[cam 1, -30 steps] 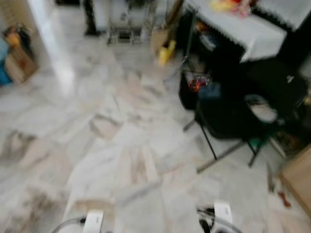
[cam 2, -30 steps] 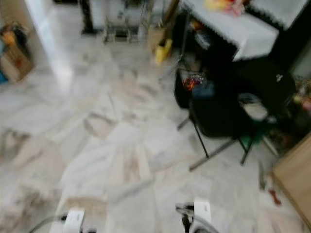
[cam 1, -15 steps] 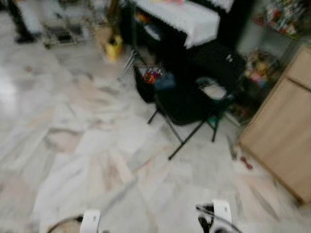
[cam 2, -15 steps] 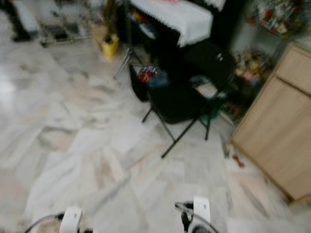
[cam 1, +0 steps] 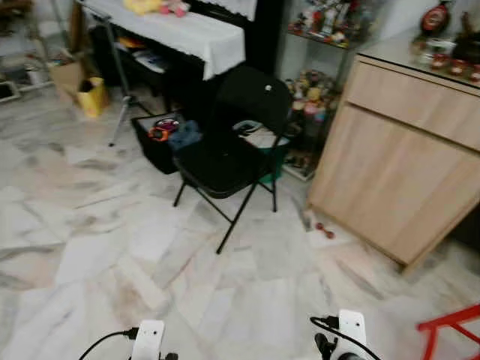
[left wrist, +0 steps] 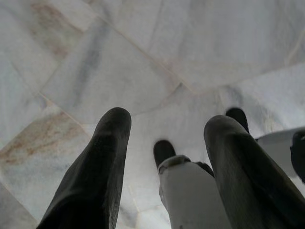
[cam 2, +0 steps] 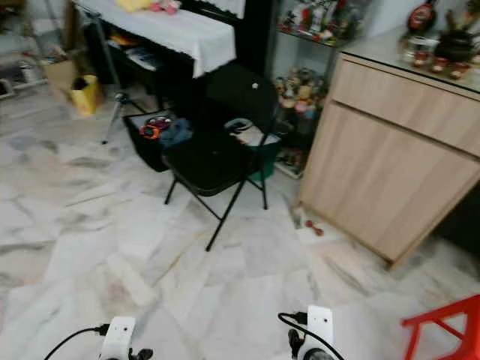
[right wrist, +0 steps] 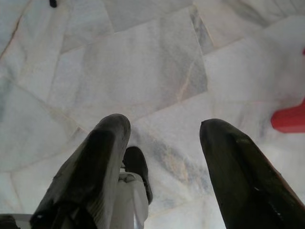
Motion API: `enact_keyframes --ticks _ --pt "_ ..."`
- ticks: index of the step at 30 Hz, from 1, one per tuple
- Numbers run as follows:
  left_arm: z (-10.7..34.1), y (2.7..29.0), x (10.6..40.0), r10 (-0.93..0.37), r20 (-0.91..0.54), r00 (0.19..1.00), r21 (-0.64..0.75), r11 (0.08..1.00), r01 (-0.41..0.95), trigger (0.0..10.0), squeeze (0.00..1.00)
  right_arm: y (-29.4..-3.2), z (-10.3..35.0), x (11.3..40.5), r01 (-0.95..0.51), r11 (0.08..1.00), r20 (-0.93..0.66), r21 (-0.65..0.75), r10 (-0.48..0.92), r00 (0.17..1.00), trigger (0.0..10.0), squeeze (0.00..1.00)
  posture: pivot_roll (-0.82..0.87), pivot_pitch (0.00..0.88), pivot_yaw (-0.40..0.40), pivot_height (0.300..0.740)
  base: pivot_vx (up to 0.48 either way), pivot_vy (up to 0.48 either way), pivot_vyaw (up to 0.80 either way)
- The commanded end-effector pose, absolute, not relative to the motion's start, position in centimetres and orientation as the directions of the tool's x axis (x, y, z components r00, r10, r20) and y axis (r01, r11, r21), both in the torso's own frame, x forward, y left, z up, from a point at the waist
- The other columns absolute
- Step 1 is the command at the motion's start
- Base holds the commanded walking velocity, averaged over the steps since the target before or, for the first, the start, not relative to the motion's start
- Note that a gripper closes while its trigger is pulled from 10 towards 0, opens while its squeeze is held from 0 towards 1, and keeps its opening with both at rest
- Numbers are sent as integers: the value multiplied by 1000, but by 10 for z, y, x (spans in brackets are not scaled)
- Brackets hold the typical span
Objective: Hang keys on a hook
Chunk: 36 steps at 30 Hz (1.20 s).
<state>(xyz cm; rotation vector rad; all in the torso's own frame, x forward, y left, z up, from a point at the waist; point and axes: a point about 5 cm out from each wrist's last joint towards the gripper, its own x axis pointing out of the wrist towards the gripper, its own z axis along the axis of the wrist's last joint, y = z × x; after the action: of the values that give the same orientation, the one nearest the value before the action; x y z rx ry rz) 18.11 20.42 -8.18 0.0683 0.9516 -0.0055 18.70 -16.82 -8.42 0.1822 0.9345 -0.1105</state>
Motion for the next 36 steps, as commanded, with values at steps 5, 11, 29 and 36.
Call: enact_keyframes --ticks 5,11,29,36 --pt "-83 207 178 32 -821 570 63 997 34 10000 0 -170 -84 187 192 976 -809 100 -33 587 10000 0 5 0 -45 740 0 0 -788" --pt "-84 209 175 34 -825 564 76 996 51 10000 0 -171 -86 183 204 974 -812 94 -43 582 10000 0 8 0 -53 740 0 0 -784" --pt "-83 206 177 16 -818 574 57 997 53 10000 0 -173 -87 180 211 973 -813 90 -51 580 10000 0 -8 0 -50 740 0 0 -784" --pt "-82 205 180 10 -815 580 52 997 57 10000 0 -172 -87 180 209 974 -811 94 -47 583 10000 0 -8 0 -50 740 0 0 -785"
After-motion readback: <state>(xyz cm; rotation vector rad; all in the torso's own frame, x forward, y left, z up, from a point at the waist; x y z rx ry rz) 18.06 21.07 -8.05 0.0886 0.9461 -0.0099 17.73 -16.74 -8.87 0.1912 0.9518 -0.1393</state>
